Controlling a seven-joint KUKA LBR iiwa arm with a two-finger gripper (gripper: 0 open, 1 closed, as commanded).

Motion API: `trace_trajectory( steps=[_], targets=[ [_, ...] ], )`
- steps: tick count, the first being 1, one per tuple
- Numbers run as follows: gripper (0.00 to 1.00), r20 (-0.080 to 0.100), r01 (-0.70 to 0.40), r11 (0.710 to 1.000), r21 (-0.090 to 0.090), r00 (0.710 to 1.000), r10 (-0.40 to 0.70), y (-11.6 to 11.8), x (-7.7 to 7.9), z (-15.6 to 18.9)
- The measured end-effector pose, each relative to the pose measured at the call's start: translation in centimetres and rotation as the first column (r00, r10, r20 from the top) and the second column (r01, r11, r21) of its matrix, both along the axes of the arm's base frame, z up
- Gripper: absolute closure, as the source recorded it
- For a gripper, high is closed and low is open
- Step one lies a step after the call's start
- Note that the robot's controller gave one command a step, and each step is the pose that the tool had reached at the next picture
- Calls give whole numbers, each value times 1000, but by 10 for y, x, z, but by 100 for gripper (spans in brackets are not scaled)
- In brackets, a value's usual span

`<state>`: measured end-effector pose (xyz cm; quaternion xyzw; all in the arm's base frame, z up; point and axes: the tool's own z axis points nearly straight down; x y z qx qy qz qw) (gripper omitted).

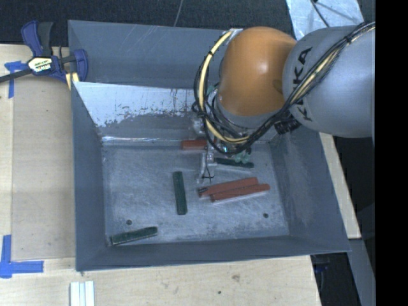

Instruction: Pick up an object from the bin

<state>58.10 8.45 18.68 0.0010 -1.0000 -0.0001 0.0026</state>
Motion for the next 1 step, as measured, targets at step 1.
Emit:
trace_trajectory(
  steps=[1],
  targets=[
    [0,9,2,1000,1,1000,-2,0,2,5]
  ],
)
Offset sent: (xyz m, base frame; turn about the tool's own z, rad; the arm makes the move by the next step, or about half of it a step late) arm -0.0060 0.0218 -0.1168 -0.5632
